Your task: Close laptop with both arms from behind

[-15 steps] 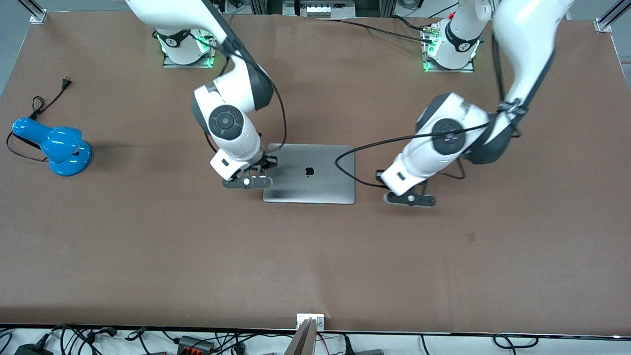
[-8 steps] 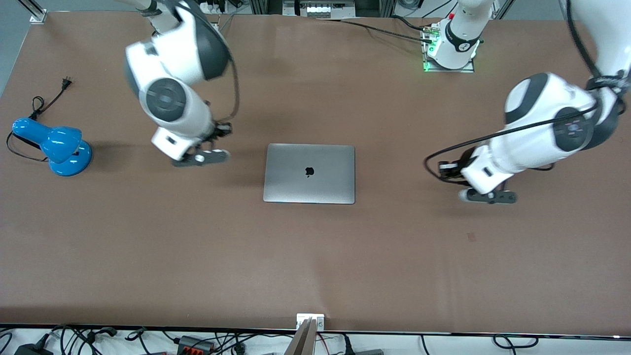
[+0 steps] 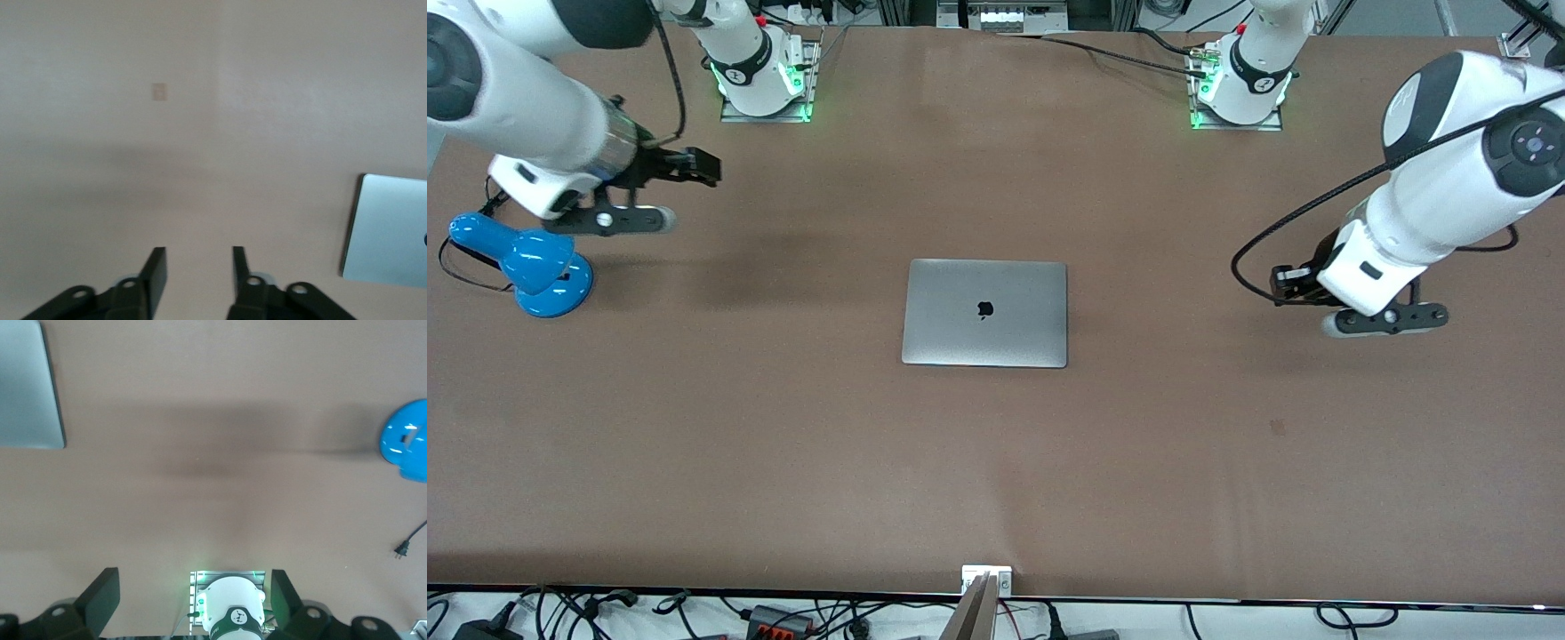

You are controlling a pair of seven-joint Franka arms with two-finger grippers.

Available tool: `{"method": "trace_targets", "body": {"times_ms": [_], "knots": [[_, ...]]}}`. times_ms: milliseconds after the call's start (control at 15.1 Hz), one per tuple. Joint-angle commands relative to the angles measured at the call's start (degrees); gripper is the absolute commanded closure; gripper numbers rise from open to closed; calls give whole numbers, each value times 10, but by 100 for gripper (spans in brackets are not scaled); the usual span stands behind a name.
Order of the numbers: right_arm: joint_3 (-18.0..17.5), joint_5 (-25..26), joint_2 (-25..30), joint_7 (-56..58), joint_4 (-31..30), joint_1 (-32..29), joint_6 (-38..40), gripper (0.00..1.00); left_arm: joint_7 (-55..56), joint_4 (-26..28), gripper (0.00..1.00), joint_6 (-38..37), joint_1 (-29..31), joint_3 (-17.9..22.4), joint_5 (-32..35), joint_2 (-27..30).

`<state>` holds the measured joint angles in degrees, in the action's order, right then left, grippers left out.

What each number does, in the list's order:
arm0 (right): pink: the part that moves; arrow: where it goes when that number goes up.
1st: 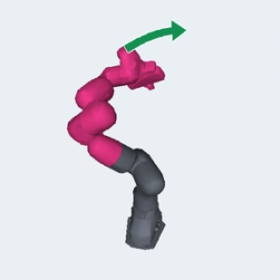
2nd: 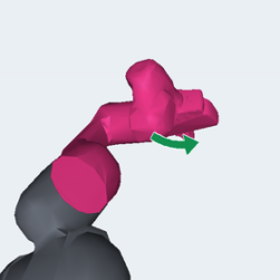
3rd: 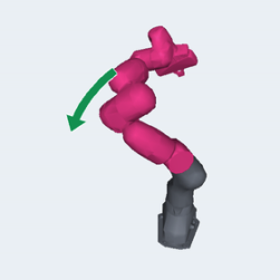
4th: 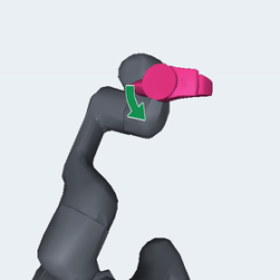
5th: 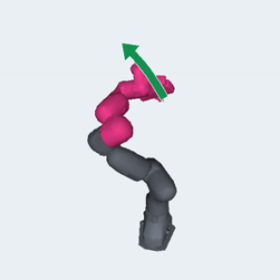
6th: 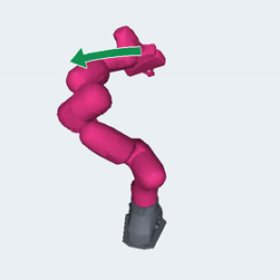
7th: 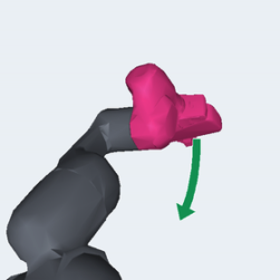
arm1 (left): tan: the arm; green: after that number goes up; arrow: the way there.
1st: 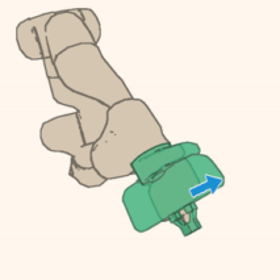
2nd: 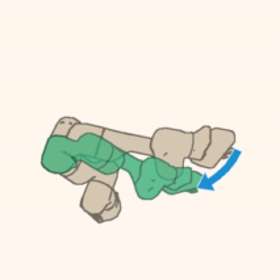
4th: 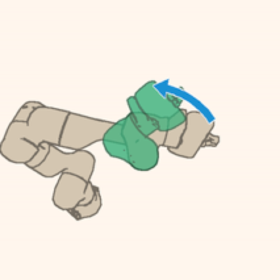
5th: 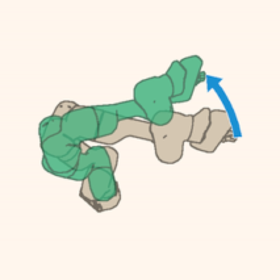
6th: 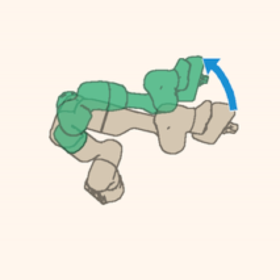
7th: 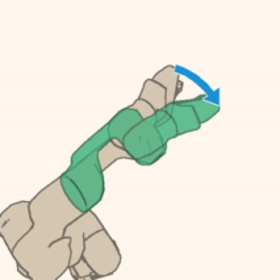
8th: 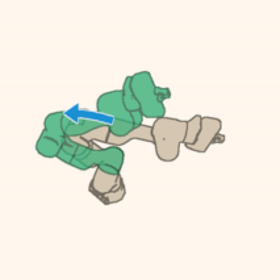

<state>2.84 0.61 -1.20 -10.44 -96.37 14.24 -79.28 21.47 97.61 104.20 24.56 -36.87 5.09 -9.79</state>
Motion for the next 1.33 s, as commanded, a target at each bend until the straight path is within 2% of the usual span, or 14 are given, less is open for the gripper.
{"method": "trace_targets", "body": {"times_ms": [0, 199, 265, 398, 465, 664, 730, 796, 863, 929, 1062, 1128, 1261], "knots": [[11, 4, -1, 28, 7, -24, -26, 0, -53, 5, 0, -28, -169, 210, -32, 64], [27, -3, -18, 68, 38, -36, -25, 0, -81, -41, 0, -107, -166, 234, -69, 68], [22, 1, -28, 81, 59, -47, -26, 0, -88, -62, 0, -132, -166, 237, -69, 68], [15, -5, -30, 89, 97, -73, -29, 0, -169, -91, 0, -163, -178, 234, -33, 64], [-1, -5, -22, 92, 96, -89, -25, 0, -180, -94, 0, -164, -180, 232, 2, 60], [-69, -5, 13, 94, 59, -176, -28, 0, -148, -88, 0, -171, -164, 239, -31, 62], [-96, 14, 28, 96, 45, -191, -41, 0, -147, -84, 0, -179, -166, 237, -32, 70], [-107, 31, 50, 90, 24, -205, -56, 0, -149, -82, 0, -189, -170, 238, -33, 80], [-108, 19, 71, 95, -11, -214, -78, 0, -150, -77, 0, -191, -184, 242, -34, 86], [-106, 8, 84, 94, -35, -216, -93, 0, -150, -78, 0, -190, -201, 267, -36, 86], [-83, 2, 87, 89, -39, -209, -92, 0, -153, -71, 0, -178, -199, 283, -65, 89], [-75, 2, 85, 89, -38, -203, -92, 0, -154, -51, 0, -158, -195, 284, -67, 100], [-38, -4, 69, 95, -23, -184, -95, 0, -153, -33, 0, -135, -195, 288, -66, 108]]}}
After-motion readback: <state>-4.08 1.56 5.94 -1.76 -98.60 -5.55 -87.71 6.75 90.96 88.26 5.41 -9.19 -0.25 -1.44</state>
